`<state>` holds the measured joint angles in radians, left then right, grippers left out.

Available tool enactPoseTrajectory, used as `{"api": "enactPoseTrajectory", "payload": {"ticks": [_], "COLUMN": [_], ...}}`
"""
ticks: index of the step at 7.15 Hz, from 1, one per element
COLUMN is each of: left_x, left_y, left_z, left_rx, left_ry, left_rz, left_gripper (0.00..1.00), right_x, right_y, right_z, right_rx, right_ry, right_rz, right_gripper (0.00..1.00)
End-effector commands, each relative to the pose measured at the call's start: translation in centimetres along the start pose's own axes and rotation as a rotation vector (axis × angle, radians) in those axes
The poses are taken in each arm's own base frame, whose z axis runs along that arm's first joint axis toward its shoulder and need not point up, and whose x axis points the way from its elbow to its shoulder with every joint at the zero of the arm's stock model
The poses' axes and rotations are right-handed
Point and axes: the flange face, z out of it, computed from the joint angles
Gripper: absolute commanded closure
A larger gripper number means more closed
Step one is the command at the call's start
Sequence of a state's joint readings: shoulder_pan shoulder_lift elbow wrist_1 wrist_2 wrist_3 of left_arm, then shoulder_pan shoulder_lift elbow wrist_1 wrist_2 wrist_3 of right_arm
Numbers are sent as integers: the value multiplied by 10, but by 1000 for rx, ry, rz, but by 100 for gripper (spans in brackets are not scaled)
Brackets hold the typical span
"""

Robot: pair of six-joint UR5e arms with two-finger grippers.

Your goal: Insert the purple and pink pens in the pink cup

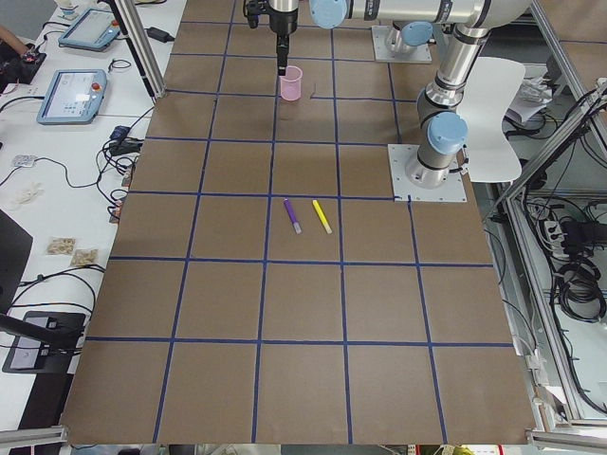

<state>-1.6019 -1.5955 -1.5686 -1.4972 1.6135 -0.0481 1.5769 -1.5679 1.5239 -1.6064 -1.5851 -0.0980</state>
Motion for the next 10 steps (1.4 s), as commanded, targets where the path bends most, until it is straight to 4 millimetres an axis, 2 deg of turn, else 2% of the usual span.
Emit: {"api": "enactPoseTrajectory", "payload": {"ticks": [1,2,3,4,5,6,7,8,9,10], "left_x": [-1,-2,-4,-26,-49,-63,-68,-77,-99,-140], "left_y": [-2,-2,-1,-1,1,2,1,-7,-12,-16], "left_z": [1,2,0,3,13,14,20,43,69,97], "left_rx": [1,-1,2,-14,-33,-30,-44,-85,-129,-152], "left_ry": [-2,-1,-1,-4,-1,-1,1,19,51,88], "left_rz": [-1,11,135,250,349,454,500,572,719,853], "left_gripper": [0,0,0,0,0,0,0,0,0,0], "right_x": [7,12,44,105,169,232,280,328,366,405], "right_y": [1,1,-4,-9,-25,-35,-33,-39,-36,-33], "right_z": [9,11,12,28,82,131,161,194,227,260], "right_rx": [-9,-20,-12,-48,-128,-162,-175,-144,-143,-116], "right_ry": [12,16,12,2,-23,-54,-73,-29,-36,-16], "right_rz": [-42,-144,-113,-43,21,-45,-97,-154,-204,-290], "right_gripper": [0,0,0,0,0,0,0,0,0,0]}}
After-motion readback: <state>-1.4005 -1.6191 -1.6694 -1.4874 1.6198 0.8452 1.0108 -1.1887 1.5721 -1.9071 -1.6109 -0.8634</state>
